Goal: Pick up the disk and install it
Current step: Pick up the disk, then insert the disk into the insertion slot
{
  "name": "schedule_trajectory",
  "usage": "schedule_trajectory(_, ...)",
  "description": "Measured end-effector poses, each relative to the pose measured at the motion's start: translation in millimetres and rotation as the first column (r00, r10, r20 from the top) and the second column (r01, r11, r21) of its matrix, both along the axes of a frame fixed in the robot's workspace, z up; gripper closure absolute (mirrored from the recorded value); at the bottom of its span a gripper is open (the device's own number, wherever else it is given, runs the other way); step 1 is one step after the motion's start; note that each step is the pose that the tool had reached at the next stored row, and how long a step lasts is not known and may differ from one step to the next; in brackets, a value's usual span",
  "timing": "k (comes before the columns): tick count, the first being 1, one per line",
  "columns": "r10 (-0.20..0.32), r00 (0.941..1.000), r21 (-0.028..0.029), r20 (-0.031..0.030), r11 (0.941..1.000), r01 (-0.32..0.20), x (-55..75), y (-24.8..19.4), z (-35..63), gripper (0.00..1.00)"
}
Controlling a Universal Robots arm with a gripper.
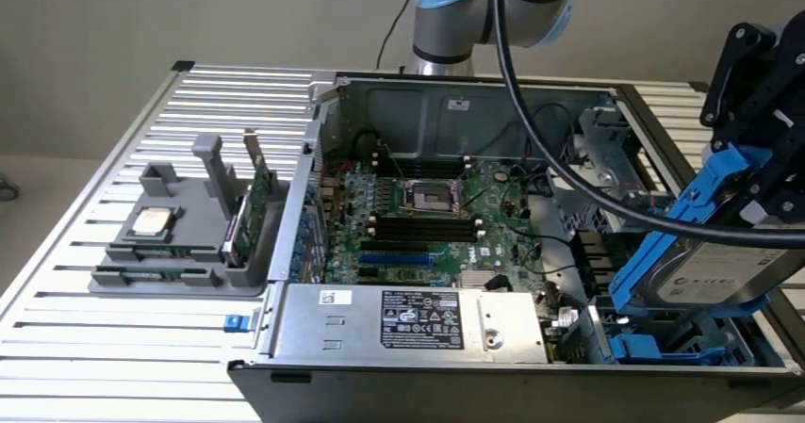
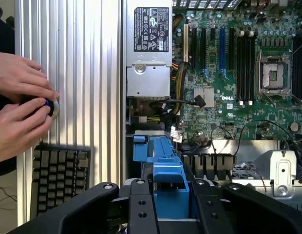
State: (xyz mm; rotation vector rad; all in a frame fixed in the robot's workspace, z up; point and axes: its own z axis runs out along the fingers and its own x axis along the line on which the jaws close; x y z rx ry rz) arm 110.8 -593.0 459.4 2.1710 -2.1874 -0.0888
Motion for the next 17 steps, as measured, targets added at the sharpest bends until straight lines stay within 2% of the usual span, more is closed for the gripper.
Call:
schedule_trajectory(13,0.0,1.0,-0.0001,-0.0007,1.0,0.0,0.0,0.0,0.0,0.67)
schedule_trajectory(17,0.0,1.0,-0.0004,-0.0007,1.0,0.0,0.0,0.1,-4.2,0.67)
